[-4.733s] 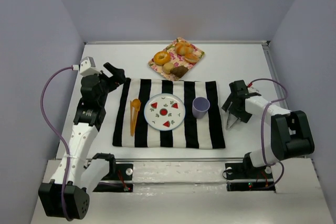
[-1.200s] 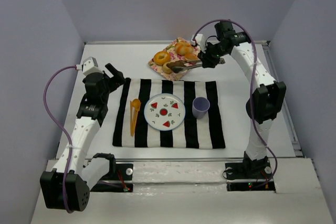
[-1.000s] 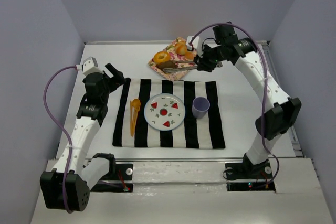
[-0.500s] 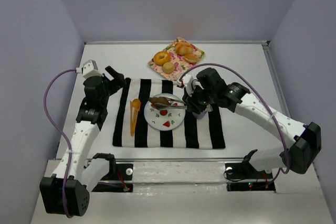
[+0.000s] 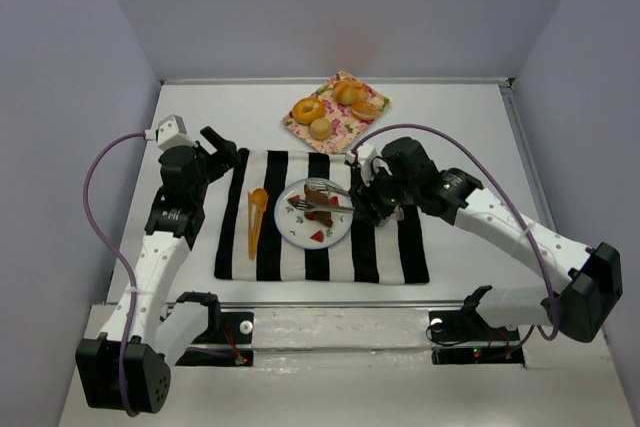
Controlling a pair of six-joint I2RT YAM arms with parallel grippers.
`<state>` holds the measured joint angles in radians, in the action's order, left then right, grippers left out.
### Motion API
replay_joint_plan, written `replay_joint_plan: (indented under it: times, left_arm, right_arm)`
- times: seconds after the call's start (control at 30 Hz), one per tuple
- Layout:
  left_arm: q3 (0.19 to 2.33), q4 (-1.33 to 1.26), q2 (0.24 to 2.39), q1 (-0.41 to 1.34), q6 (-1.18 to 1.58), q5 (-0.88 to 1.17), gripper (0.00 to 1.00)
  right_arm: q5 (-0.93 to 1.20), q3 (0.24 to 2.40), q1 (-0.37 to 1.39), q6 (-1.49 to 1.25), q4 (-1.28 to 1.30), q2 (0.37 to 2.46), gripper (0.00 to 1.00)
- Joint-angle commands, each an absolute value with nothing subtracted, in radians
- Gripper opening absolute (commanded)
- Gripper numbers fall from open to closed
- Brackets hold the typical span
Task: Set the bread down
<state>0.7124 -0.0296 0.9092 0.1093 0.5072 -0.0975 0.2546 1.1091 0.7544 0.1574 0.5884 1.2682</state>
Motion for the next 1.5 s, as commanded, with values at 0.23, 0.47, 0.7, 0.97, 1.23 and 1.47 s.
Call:
replay_joint_plan:
  times: [0.23,0.47,0.7,0.97,1.23,1.47]
  left_arm:
    - [0.704,-0.069,0.885,0.106,0.505,-0.094,0.97]
    - [0.701,-0.063,0.868,0.106,0.506,-0.130,0.98]
    - [0.700,-0.063,0.873,0.106,0.506,-0.133,0.98]
    - [0.699,-0.061,0.880,0.104,0.508,-0.140,0.98]
    - [0.704,-0.058,0.876,0.104,0.515,-0.143,0.98]
    - [0.706,-0.054,0.858,0.104,0.525,-0.149,0.98]
  right_arm:
    - [-0.252,1.259,0.764,-0.130,0.440,1.207,0.34]
    - [-0.308,1.142,0.377,-0.398,0.439,1.200,0.32]
    - [-0.245,0.979,0.155,-0.407,0.385,1.293,0.32]
    - [-0.219,0.882,0.060,-0.426,0.373,1.419,0.52]
    - [-0.274,0.934,0.060,-0.434,0.475,1.272,1.00]
    - [-0.325,1.109,0.060,-0.463,0.609,1.105,1.00]
